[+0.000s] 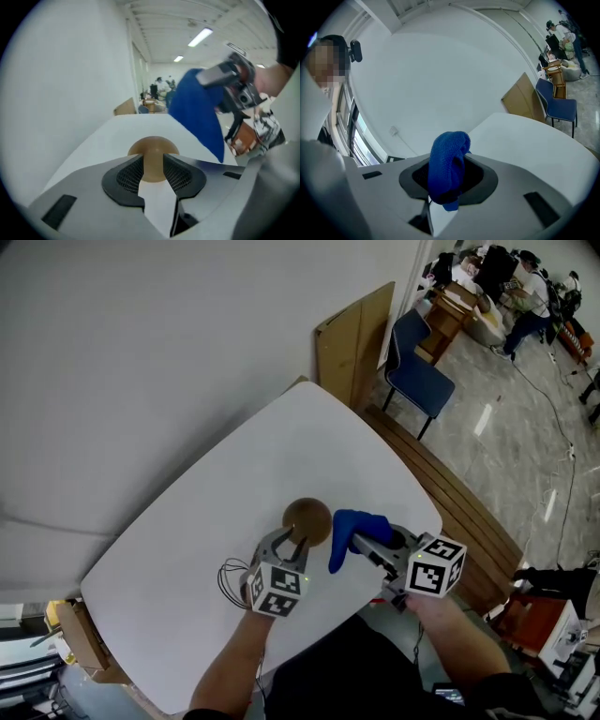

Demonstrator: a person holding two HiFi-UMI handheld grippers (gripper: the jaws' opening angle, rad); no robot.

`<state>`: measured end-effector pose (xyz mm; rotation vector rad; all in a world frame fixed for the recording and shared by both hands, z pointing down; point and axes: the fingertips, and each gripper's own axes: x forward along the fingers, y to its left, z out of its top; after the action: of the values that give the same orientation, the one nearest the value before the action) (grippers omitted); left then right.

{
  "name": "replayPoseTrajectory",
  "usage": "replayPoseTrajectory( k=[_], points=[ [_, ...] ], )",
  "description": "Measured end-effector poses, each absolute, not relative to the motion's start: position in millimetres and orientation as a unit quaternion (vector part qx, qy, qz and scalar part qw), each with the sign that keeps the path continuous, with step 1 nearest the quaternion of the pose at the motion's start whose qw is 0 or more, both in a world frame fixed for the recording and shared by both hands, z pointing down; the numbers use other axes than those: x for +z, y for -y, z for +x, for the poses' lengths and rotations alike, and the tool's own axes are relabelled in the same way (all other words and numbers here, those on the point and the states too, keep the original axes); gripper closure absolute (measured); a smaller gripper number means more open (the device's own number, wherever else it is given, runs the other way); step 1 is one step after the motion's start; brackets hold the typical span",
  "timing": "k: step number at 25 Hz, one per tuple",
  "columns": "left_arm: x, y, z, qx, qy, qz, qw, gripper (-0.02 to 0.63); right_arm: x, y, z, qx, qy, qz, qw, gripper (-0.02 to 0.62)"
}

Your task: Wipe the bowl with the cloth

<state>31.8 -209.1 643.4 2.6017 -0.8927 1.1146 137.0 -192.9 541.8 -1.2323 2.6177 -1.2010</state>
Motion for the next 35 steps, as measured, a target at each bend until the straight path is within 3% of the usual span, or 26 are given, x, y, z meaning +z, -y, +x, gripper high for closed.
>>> replayPoseTrajectory(
  k=[4,12,16,18,26,35],
  points=[
    [663.8,242.7,-1.4,0.342,0.375,0.83,0.231,0.425,540.9,183.8,133.4,-0.383,-0.835,-0.394,0.004,0.518],
    [689.6,247.3,11.3,0.346,0.352,0.813,0.309,0.427,543.5,176.3,126.3,-0.391,-0.838,-0.38,0.001,0.518],
    [693.7,245.2,15.6,0.34,0.349,0.805,0.338,0.53,548.3,177.8,118.0,-0.4,-0.842,-0.363,-0.005,0.518],
    [692.7,245.0,18.7,0.345,0.349,0.804,0.336,0.584,551.4,178.8,113.7,-0.404,-0.844,-0.352,-0.01,0.518],
    [630.3,251.0,8.6,0.313,0.405,0.805,0.301,0.586,513.9,210.8,95.8,-0.382,-0.873,-0.303,-0.004,0.518],
    [491.1,253.9,-21.8,0.242,0.495,0.811,0.198,0.586,436.7,236.2,37.0,-0.317,-0.915,-0.249,0.004,0.518]
  ],
)
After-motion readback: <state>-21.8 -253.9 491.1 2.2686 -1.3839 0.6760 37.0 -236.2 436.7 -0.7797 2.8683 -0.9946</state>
